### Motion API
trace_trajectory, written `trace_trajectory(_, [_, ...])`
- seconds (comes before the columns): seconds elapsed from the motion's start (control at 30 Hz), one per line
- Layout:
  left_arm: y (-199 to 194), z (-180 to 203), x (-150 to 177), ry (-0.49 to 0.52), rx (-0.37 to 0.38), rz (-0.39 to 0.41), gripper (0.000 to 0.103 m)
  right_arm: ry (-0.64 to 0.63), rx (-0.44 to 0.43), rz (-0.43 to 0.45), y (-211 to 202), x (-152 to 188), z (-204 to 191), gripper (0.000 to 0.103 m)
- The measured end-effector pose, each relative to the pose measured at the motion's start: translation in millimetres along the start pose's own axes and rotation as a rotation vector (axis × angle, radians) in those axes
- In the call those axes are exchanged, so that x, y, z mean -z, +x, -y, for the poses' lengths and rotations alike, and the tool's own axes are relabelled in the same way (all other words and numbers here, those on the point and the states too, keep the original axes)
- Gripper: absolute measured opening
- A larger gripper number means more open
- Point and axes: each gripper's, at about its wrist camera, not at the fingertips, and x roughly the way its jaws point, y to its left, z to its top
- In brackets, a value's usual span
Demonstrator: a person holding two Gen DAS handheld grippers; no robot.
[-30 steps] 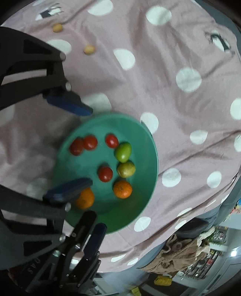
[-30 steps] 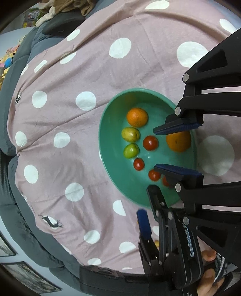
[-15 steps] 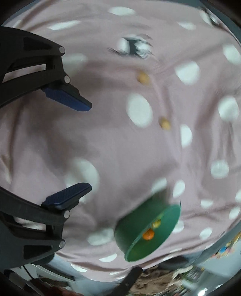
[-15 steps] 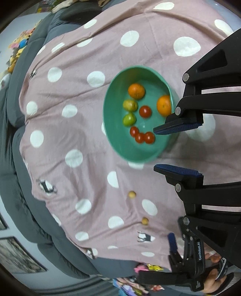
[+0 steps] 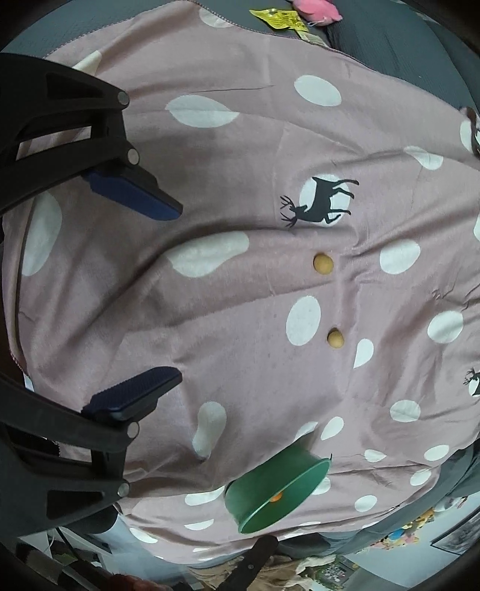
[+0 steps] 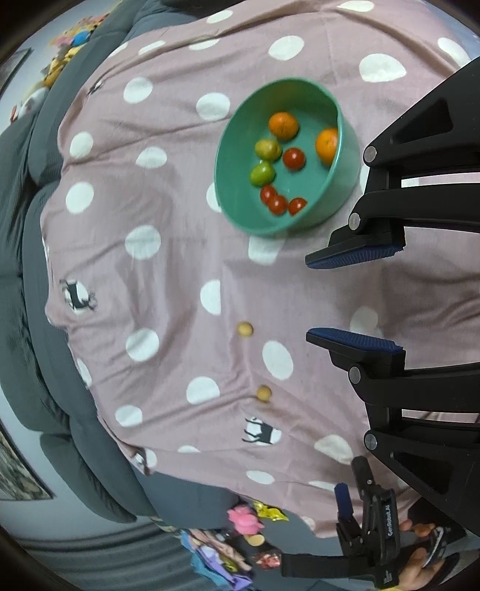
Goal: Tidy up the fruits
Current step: 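Move both open tools back toward the two small yellow fruits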
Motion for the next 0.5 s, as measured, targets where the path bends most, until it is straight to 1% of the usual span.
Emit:
trace_trajectory(0.13, [2.2,-12.2,3.3,-0.041,0.032,-0.004,0.082,-0.023,-0.007,-0.023,10.7,-2.4,-12.0,0.033])
trace_trajectory(0.23, [6.0,-16.5,4.0,-0.059,0.041,-0.006,0.082,-0.030,-0.014,-0.055,23.1,-1.2,-17.5,0.033])
trace_trajectory(0.5, [20.7,-25.4,-6.1,-0.063,0.070,0.001,0.080,-0.032,-0.047,-0.146,64.5,2.7,-26.3,0.033])
